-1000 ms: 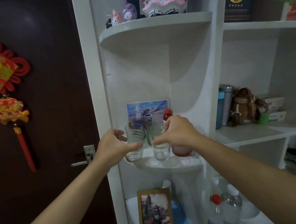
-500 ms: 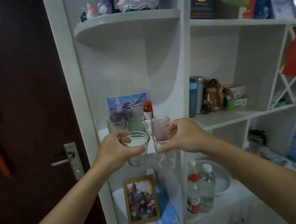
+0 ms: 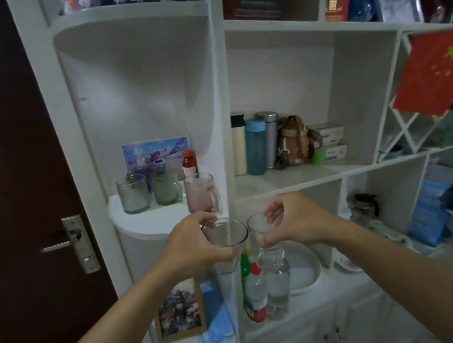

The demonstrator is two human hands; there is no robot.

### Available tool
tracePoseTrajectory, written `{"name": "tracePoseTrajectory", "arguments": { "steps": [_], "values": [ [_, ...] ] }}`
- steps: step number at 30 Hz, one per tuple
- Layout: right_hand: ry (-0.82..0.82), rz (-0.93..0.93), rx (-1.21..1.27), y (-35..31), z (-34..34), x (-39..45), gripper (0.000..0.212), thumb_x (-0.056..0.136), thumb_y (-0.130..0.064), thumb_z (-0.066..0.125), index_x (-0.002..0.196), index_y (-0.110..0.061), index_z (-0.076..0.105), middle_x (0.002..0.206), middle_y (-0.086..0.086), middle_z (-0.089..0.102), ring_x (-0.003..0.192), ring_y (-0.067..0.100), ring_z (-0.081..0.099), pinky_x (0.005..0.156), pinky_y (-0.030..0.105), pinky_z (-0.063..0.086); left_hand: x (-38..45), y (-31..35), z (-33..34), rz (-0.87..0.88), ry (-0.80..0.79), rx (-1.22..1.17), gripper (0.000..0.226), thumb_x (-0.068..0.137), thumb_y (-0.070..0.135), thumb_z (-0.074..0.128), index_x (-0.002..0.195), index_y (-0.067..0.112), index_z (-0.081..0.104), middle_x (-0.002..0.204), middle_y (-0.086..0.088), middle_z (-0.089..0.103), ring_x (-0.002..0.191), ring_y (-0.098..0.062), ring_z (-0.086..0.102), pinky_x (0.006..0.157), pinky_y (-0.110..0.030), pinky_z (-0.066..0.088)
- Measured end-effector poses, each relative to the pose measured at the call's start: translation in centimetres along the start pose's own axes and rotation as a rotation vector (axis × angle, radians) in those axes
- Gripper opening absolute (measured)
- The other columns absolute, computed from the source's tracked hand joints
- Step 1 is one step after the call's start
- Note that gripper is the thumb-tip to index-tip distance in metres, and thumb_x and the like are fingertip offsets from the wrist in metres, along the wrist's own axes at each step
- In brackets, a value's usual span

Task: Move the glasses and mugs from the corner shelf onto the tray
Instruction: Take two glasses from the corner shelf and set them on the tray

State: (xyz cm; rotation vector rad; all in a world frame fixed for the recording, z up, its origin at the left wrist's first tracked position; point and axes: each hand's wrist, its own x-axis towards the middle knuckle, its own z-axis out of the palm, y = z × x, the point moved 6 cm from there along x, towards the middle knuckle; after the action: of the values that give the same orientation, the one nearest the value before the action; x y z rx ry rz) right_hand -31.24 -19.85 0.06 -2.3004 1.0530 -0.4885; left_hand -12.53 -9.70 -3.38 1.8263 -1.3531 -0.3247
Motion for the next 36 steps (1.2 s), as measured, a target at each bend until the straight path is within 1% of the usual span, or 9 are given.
{"name": "tracePoseTrajectory", "arguments": {
  "steps": [5, 8, 10, 13, 18, 22, 26, 29, 36],
  "values": [
    [-0.020, 0.017, 0.033, 6.5, -3.6, 0.2, 0.062, 0.048, -0.035, 0.094, 0.100, -0.019, 0.064, 0.096, -0.003, 0.066, 0.090, 0.013, 0.064, 0.086, 0.037, 0.058, 1.0, 2.6, 6.8, -0.080, -0.032, -0.109, 0.086, 0.044, 0.040, 0.088, 0.121, 0.023, 0.055, 0.102, 0.003, 0.065, 0.088, -0.010, 0.065, 0.072, -0.024, 0.056],
    [-0.045, 0.022, 0.036, 10.1, -5.3, 0.4, 0.064, 0.049, -0.034, 0.093, 0.102, -0.017, 0.063, 0.097, -0.002, 0.066, 0.090, 0.013, 0.064, 0.086, 0.037, 0.058, 1.7, 4.2, 10.5, -0.113, -0.035, -0.131, 0.107, 0.039, 0.044, 0.086, 0.136, 0.022, 0.045, 0.114, 0.002, 0.059, 0.099, -0.015, 0.063, 0.084, -0.032, 0.057],
    [-0.059, 0.020, 0.034, 12.3, -6.1, 0.7, 0.064, 0.049, -0.032, 0.093, 0.102, -0.015, 0.063, 0.098, 0.001, 0.066, 0.091, 0.015, 0.065, 0.086, 0.038, 0.059, 2.2, 5.0, 12.6, -0.127, -0.024, -0.136, 0.114, 0.034, 0.049, 0.081, 0.139, 0.022, 0.045, 0.120, -0.001, 0.059, 0.101, -0.016, 0.064, 0.083, -0.037, 0.060],
    [-0.087, 0.027, 0.031, 15.2, -6.8, 1.3, 0.063, 0.050, -0.031, 0.093, 0.102, -0.013, 0.063, 0.098, 0.003, 0.067, 0.092, 0.018, 0.065, 0.086, 0.039, 0.059, 3.0, 5.8, 15.0, -0.140, -0.003, -0.099, 0.101, 0.035, 0.050, 0.077, 0.130, 0.026, 0.054, 0.119, 0.000, 0.060, 0.100, -0.015, 0.063, 0.085, -0.039, 0.059],
    [-0.095, 0.044, 0.040, 19.2, -7.5, 3.2, 0.058, 0.051, -0.027, 0.093, 0.099, -0.012, 0.065, 0.099, 0.007, 0.067, 0.093, 0.022, 0.065, 0.083, 0.040, 0.058, 5.4, 5.9, 18.3, -0.189, -0.008, -0.074, 0.098, 0.034, 0.050, 0.075, 0.127, 0.026, 0.057, 0.106, 0.001, 0.062, 0.085, -0.015, 0.063, 0.065, -0.028, 0.054],
    [-0.103, 0.060, 0.054, 21.5, -7.1, 5.5, 0.058, 0.053, -0.026, 0.092, 0.101, -0.015, 0.063, 0.097, 0.001, 0.065, 0.092, 0.018, 0.064, 0.081, 0.037, 0.057, 8.0, 5.3, 20.2, -0.181, -0.001, -0.048, 0.093, 0.040, 0.044, 0.080, 0.127, 0.021, 0.058, 0.103, 0.004, 0.057, 0.083, -0.006, 0.055, 0.067, -0.018, 0.044],
    [-0.121, 0.061, 0.040, 23.3, -5.8, 8.5, 0.059, 0.054, -0.029, 0.092, 0.103, -0.018, 0.061, 0.090, -0.006, 0.061, 0.080, 0.009, 0.059, 0.065, 0.023, 0.051, 11.3, 3.6, 21.9, -0.192, -0.033, -0.016, 0.085, 0.050, 0.038, 0.086, 0.129, 0.025, 0.057, 0.115, 0.002, 0.058, 0.099, -0.011, 0.057, 0.082, -0.027, 0.052],
    [-0.117, 0.074, 0.052, 24.8, -4.5, 11.1, 0.055, 0.052, -0.025, 0.092, 0.097, -0.015, 0.062, 0.081, -0.005, 0.058, 0.071, 0.011, 0.054, 0.062, 0.024, 0.046, 14.0, 2.1, 23.3, -0.222, -0.056, 0.006, 0.085, 0.052, 0.033, 0.089, 0.130, 0.025, 0.055, 0.119, 0.003, 0.058, 0.105, -0.013, 0.057, 0.089, -0.033, 0.054],
    [-0.133, 0.110, 0.046, 27.8, -2.1, 16.5, 0.060, 0.055, -0.025, 0.092, 0.106, -0.015, 0.061, 0.096, -0.001, 0.062, 0.085, 0.016, 0.059, 0.064, 0.022, 0.045, 18.9, -1.6, 25.8, -0.309, -0.142, 0.029, 0.092, 0.055, 0.026, 0.091, 0.137, 0.018, 0.051, 0.134, -0.003, 0.056, 0.116, -0.016, 0.055, 0.092, -0.028, 0.051]
  ]
}}
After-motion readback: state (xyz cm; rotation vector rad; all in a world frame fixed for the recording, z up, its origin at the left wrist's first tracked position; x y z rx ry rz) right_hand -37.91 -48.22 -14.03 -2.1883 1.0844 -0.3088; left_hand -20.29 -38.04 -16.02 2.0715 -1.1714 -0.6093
